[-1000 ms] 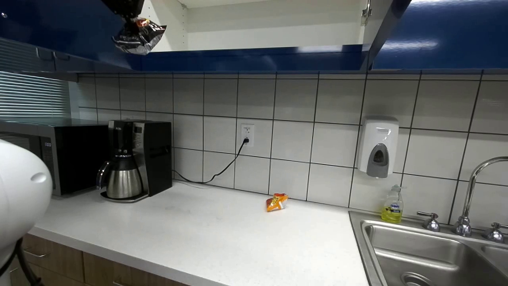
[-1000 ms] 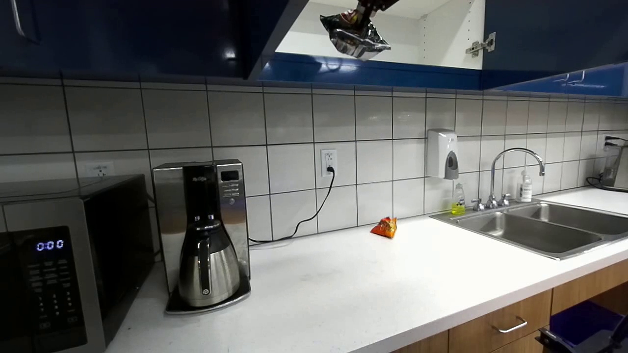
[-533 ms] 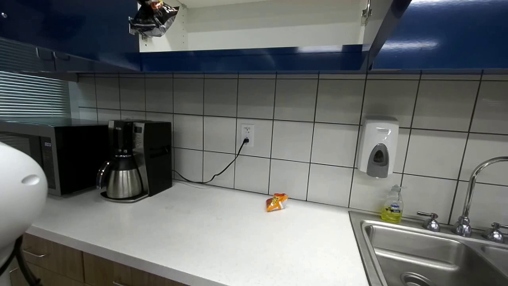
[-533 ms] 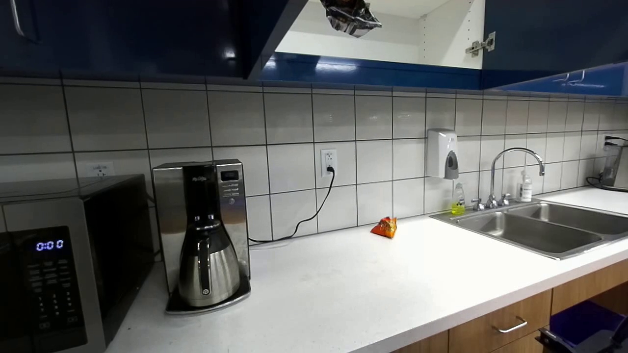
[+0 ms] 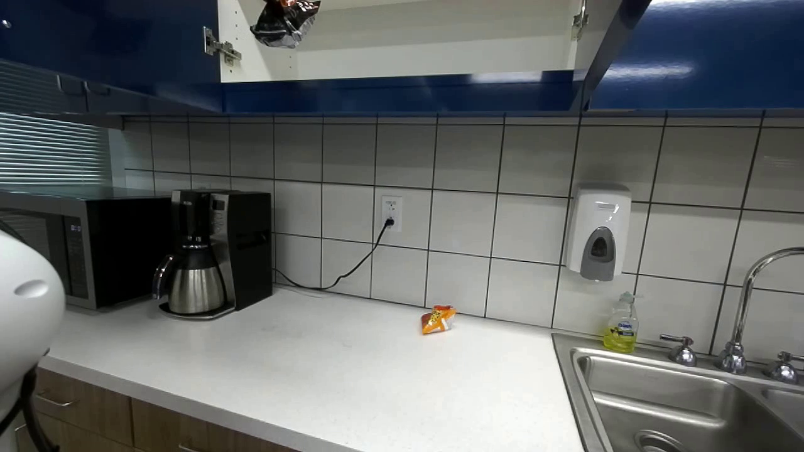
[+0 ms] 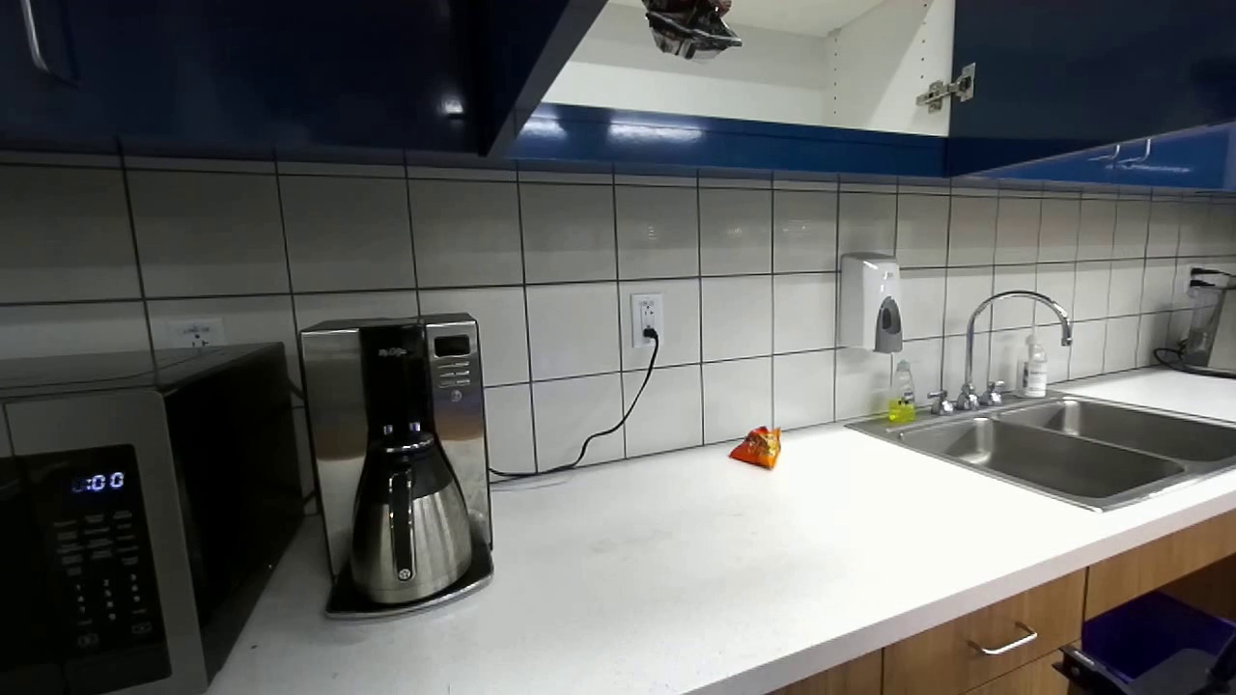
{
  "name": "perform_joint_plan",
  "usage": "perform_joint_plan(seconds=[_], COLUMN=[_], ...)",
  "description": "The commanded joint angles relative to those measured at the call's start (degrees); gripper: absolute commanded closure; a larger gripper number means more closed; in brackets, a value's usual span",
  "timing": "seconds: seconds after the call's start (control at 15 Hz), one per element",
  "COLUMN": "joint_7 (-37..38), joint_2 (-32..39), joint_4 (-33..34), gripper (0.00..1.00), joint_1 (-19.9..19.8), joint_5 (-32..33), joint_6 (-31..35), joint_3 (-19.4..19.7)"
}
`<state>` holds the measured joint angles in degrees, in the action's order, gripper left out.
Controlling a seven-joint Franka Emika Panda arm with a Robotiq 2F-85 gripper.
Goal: Put the black packet in the upper cabinet.
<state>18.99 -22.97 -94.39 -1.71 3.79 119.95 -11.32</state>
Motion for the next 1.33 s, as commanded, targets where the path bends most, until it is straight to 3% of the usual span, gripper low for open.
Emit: perform_joint_plan(seconds=[0.0,0.87,1.27], joint_7=[2.62,3.69,3.66], joint_2=[6.29,18.65,22.0], joint_4=[7.5,17.57,19.86], gripper=[1.0,1.0,1.0], joint_1=[-0.88,0.26,-0.7], joint_5=[3.14,7.76,7.57], joint_6=[-1.46,-0.91,-0.72], joint_3=[-0.24,4.19,4.35])
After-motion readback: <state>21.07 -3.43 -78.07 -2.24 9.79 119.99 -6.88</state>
